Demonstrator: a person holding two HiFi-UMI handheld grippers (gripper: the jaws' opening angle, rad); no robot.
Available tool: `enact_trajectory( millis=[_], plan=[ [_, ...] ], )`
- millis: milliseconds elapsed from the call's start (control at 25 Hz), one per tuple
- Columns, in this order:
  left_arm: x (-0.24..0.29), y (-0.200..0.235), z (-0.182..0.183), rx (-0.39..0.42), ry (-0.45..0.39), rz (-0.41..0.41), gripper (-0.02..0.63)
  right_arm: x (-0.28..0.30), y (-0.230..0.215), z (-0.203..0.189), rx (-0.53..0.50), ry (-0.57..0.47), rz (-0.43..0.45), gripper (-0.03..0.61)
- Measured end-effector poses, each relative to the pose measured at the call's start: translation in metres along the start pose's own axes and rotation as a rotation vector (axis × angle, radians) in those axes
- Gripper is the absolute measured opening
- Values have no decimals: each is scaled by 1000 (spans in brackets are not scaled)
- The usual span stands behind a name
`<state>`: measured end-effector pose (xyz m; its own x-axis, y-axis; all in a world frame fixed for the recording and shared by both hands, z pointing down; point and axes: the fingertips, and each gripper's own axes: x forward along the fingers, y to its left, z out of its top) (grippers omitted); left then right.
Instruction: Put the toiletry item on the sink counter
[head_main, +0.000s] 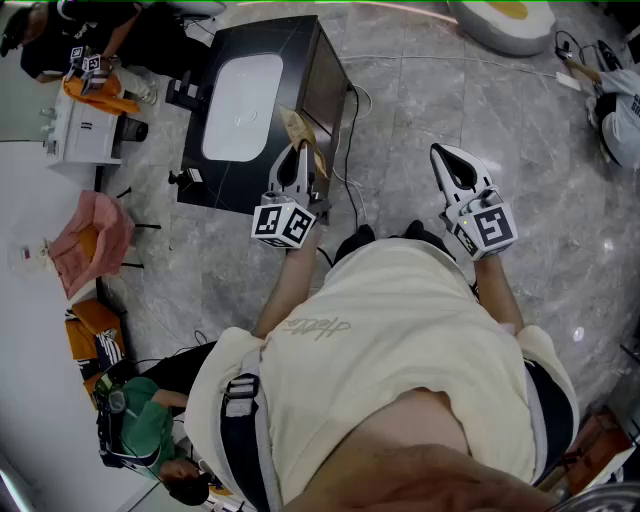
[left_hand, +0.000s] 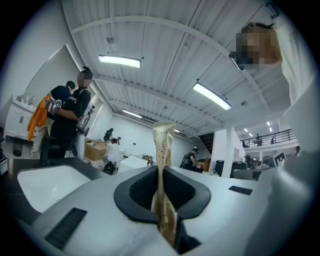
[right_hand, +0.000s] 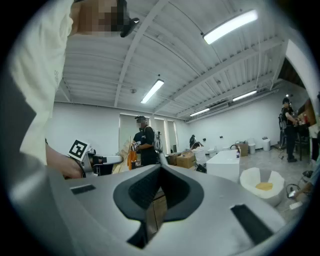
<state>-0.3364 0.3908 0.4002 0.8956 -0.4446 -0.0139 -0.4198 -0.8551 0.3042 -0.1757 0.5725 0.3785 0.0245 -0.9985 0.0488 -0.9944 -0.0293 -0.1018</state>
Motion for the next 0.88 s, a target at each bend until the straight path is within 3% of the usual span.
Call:
enact_trajectory(
  millis=[240, 520, 640, 760, 880],
  plan=[
    [15, -28, -22, -25, 13, -10, 31, -15, -33, -20, 12, 9, -8, -6],
    [37, -22, -39, -51, 61, 0, 31, -2, -56, -34, 65, 0, -7, -6],
    [56, -9, -48, -66, 73, -6, 31, 15, -63, -42, 56, 38, 3, -6],
    [91, 11, -57, -131, 55, -15, 31, 42, -72, -50, 29, 97, 29, -6],
    [119, 37, -57, -130, 50, -24, 31, 77, -74, -52, 1, 142, 49, -6]
  ],
)
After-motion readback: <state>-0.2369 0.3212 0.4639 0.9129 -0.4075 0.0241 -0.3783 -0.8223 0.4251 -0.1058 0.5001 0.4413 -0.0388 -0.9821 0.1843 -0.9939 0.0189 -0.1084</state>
